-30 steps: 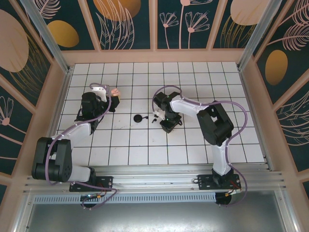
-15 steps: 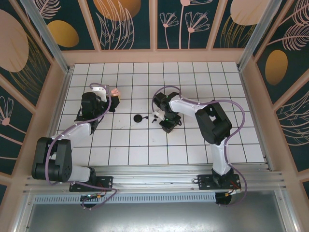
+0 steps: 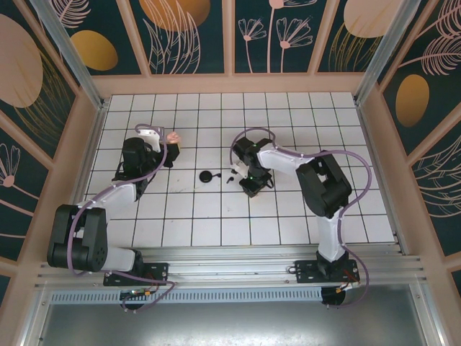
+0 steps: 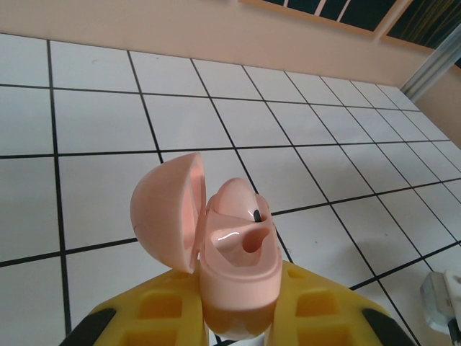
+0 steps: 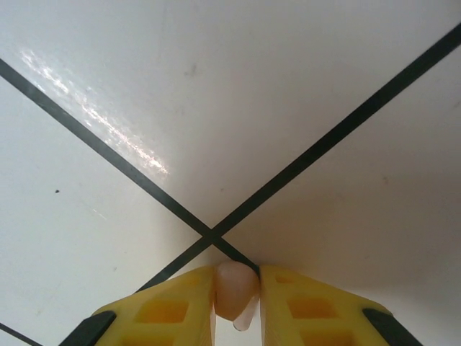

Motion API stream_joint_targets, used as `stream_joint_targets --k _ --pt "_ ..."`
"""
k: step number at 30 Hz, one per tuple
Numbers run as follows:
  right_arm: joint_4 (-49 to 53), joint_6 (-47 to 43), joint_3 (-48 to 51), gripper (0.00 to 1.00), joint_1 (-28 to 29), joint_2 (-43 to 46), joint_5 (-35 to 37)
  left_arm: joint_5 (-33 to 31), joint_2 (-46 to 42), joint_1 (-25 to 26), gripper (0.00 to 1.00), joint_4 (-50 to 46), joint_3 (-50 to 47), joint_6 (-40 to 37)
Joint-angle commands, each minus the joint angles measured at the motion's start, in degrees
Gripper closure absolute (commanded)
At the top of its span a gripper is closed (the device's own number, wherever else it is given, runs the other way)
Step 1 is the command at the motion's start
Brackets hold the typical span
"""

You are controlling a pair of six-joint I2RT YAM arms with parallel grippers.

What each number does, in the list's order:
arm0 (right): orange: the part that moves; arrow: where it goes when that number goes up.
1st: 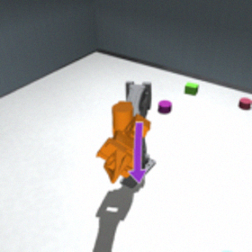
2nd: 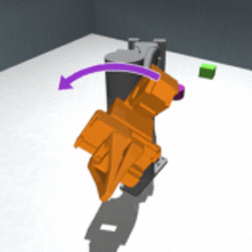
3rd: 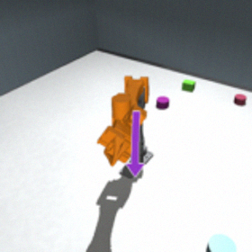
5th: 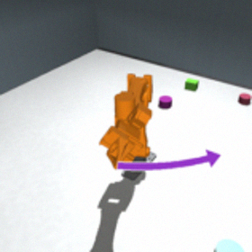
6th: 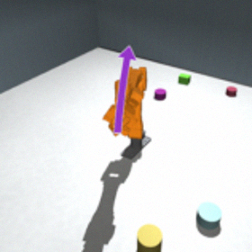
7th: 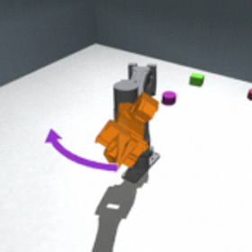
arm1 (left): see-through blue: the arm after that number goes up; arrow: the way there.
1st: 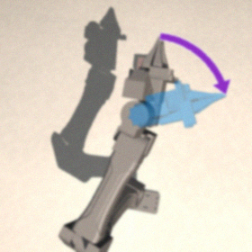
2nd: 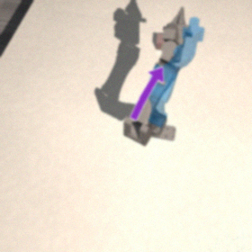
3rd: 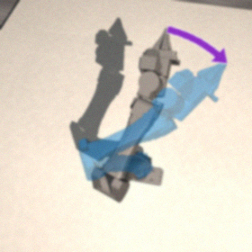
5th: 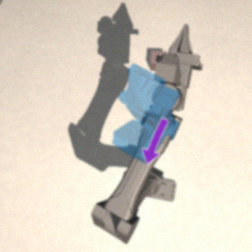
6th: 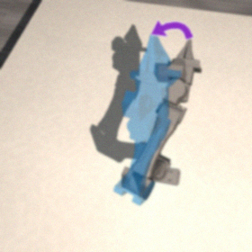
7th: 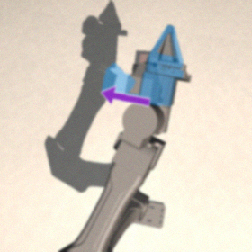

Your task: Insert the wireless bluetooth earbuds into the charging case

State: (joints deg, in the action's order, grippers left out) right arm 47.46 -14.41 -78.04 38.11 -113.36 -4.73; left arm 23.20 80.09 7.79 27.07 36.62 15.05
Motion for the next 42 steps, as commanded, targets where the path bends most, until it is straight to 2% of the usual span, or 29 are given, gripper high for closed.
stream_joint_targets --k 1,4,11,16,20,29,42 --pt "-8.82 4.04 4.42 0.79 -2.08 6.81 -4.35 1.7 -0.33 1.72 0.95 4.92 -1.48 -0.72" --pt "-16.32 8.06 10.06 0.79 -3.44 12.2 -7.06 3.31 0.22 3.71 0.95 9.33 -3.28 -0.44" --pt "-35.46 18.21 22.9 0.79 -4.4 24.59 -10.29 8.61 4.76 9.92 0.95 27.85 -8.22 -0.82" --pt "-44.44 23.66 28.45 0.79 -4.66 31.8 -10.39 13.45 10.69 14.5 0.96 40.31 -8.81 -3.89" --pt "-49.71 26.24 32.08 0.79 -4.74 36.87 -9.7 16.11 15.88 17.44 0.95 46.42 -7.65 -5.61" --pt "-53.91 27.37 35.21 0.78 -4.72 45.46 -8.28 18.21 22.42 22.14 0.95 47.61 -2.77 -7.8" --pt "-53.53 24.81 30.48 0.79 -2.98 45.23 -9.16 18.28 25.4 24.55 0.96 45.1 2.73 -7.4"
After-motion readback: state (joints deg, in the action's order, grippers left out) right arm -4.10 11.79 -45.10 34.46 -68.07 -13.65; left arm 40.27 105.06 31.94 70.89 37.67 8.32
